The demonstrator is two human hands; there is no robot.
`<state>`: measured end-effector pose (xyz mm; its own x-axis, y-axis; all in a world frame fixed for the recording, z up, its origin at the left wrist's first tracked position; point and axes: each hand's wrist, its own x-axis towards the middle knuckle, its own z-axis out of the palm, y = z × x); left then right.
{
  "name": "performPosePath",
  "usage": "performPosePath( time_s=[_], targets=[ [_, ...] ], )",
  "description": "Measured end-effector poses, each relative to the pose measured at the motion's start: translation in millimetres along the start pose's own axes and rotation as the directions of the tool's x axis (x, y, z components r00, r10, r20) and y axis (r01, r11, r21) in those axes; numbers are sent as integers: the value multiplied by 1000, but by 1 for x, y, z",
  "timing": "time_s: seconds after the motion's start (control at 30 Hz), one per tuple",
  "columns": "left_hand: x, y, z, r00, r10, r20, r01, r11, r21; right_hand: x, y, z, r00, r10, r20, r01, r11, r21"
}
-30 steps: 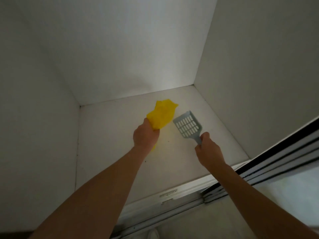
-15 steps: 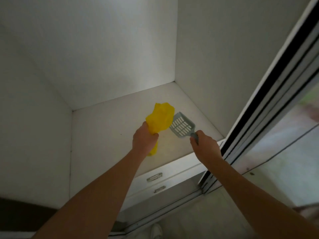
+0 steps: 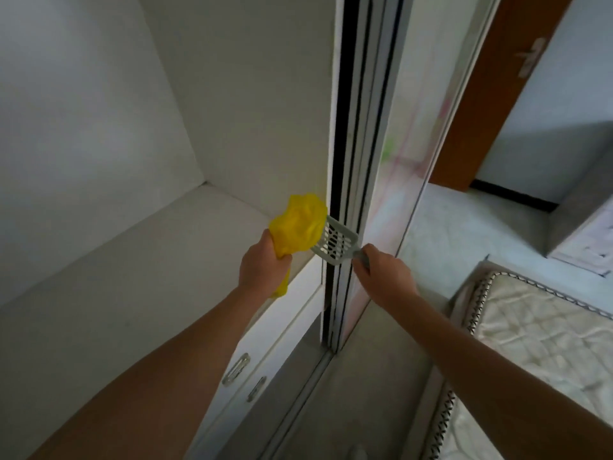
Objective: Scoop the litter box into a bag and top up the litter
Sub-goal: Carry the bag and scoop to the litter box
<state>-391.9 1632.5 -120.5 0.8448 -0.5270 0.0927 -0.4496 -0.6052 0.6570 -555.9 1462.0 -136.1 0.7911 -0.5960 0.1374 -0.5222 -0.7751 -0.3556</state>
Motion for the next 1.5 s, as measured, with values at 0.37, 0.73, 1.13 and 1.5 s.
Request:
performPosePath(
  time_s=[0.37, 0.73, 1.13, 1.5],
  targets=[
    [-18, 83, 92, 924, 282, 258, -264, 959, -101, -87, 99, -25, 912, 395, -115, -400, 916, -26],
    [21, 188, 189, 893, 316, 319, -313, 948, -63, -73, 218, -56, 810, 559, -176, -566, 824, 12],
    [114, 270, 253, 905, 320, 280, -342, 939, 34, -2, 317, -99, 774, 605, -188, -612, 790, 23],
    [239, 340, 355, 882, 360, 305, -389, 921, 37, 135, 404, -110, 781, 595, -187, -615, 785, -69]
  ],
)
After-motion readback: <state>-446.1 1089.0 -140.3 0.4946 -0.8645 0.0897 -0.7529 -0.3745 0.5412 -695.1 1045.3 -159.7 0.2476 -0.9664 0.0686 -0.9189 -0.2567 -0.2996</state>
